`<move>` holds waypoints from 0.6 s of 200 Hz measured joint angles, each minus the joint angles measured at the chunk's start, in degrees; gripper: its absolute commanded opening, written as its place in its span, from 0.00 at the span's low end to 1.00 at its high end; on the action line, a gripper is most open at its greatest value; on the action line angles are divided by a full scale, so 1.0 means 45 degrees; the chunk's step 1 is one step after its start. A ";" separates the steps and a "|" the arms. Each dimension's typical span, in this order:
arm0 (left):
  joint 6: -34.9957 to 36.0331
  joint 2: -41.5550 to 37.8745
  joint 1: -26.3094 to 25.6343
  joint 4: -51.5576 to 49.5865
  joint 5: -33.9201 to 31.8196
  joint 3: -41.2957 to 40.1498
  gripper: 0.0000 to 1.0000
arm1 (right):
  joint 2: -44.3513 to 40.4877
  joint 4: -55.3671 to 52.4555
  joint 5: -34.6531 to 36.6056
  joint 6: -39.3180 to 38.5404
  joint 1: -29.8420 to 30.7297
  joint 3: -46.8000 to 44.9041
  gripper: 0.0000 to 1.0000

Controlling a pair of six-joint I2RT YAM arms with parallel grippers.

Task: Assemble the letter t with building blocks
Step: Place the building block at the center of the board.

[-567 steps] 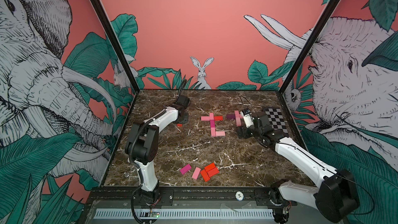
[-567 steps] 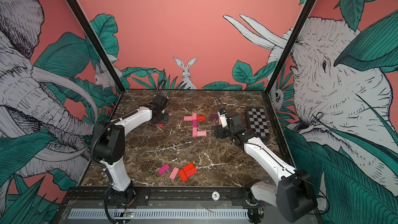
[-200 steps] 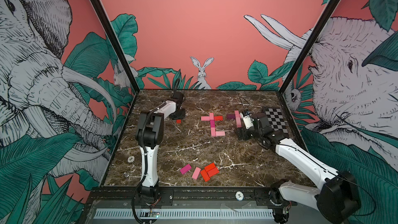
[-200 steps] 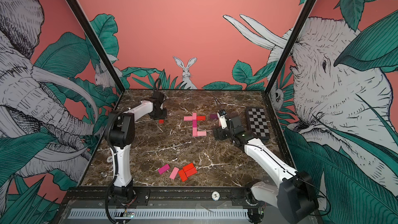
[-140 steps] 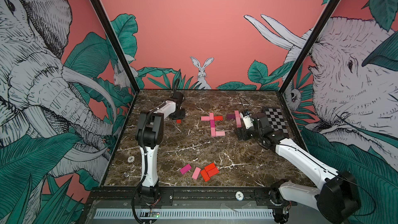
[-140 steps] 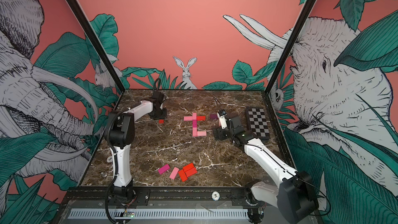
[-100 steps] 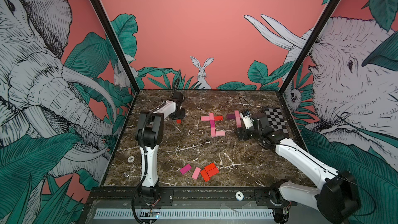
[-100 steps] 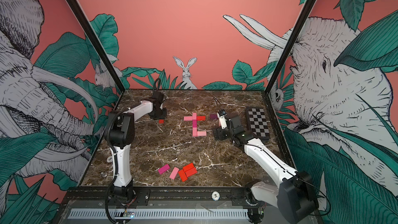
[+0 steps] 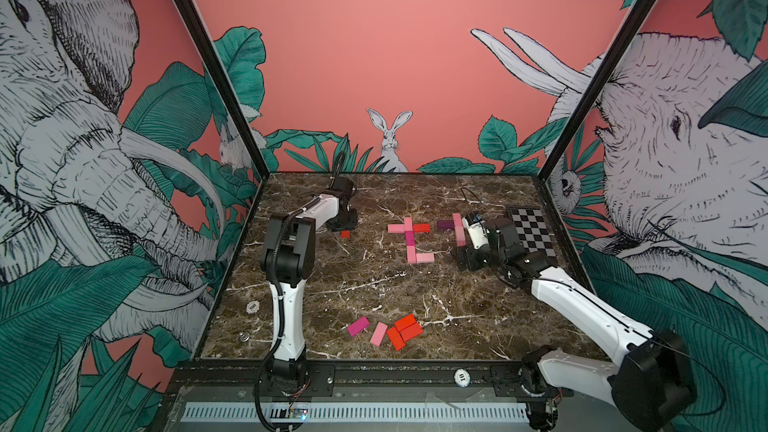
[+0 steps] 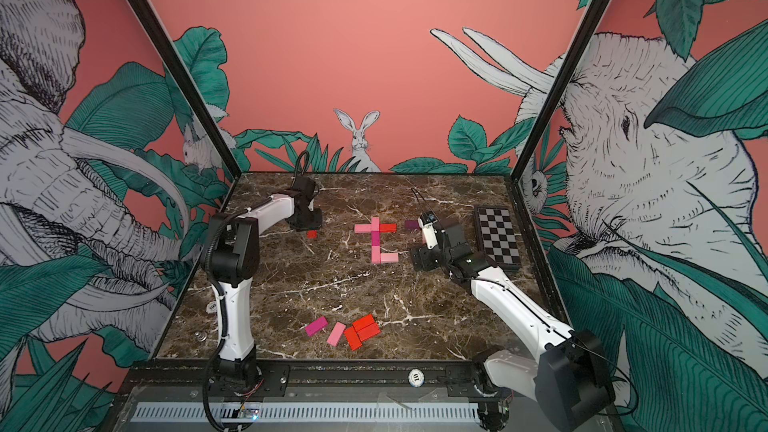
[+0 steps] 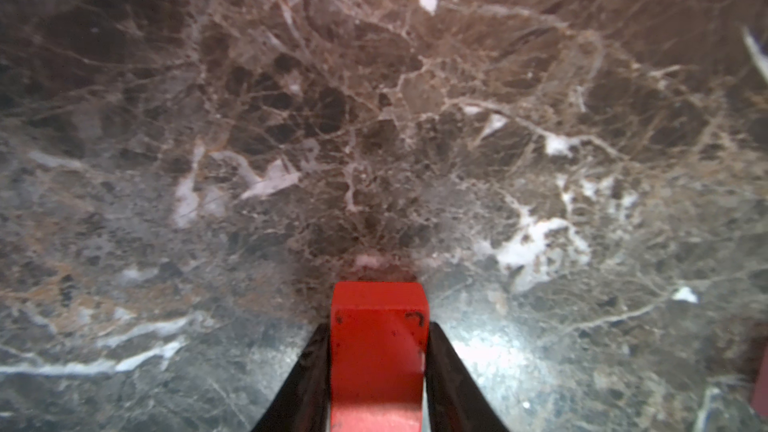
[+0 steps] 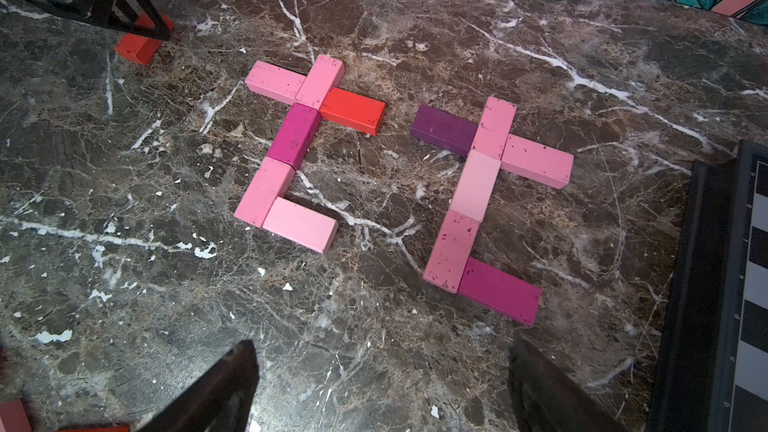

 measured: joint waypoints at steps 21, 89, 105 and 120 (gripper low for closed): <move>-0.0049 -0.0024 0.0000 0.0029 0.0204 -0.0015 0.43 | 0.0000 0.0015 -0.0063 -0.0024 0.0000 -0.0005 0.92; -0.0015 -0.0238 0.0000 0.0010 0.0301 -0.0282 0.57 | -0.0005 0.0141 -0.0437 -0.0073 0.0083 -0.0219 0.92; 0.0131 -0.0340 0.0000 -0.0121 0.0228 -0.0379 0.65 | -0.0005 0.0141 -0.0520 -0.0073 0.0083 -0.0219 0.92; 0.0398 -0.0617 0.0000 -0.0233 0.0199 -0.0748 0.70 | -0.0005 0.0141 -0.0559 -0.0078 0.0112 -0.0219 0.92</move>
